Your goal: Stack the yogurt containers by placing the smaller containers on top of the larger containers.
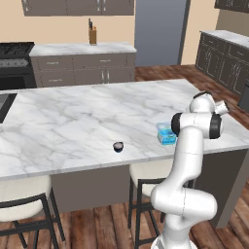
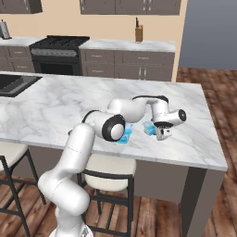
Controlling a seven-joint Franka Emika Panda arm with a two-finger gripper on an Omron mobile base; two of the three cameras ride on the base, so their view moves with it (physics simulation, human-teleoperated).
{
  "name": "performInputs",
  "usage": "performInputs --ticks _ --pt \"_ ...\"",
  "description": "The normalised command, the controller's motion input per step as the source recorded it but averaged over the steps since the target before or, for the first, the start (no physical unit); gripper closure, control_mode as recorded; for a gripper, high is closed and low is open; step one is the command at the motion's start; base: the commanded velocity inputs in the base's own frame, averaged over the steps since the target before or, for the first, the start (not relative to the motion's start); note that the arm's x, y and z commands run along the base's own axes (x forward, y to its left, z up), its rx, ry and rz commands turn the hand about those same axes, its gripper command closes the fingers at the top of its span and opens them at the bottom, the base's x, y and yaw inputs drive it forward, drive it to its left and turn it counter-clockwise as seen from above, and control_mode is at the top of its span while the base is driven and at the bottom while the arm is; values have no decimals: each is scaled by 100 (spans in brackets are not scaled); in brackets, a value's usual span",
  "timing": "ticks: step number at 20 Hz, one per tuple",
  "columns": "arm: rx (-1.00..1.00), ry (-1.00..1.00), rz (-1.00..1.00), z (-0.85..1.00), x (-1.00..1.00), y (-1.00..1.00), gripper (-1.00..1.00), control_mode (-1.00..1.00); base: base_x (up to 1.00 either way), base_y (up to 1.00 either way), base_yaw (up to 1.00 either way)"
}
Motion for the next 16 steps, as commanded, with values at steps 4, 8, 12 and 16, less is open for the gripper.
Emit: performInputs --ticks 4,8,12,16 --pt "0 1 0 -22 29 0 100 -100 0 0 0" --pt "0 1 0 -10 15 0 100 -100 0 0 0" --pt "0 0 0 0 3 0 100 -100 0 0 0" --pt "0 0 0 7 0 0 100 -100 0 0 0"
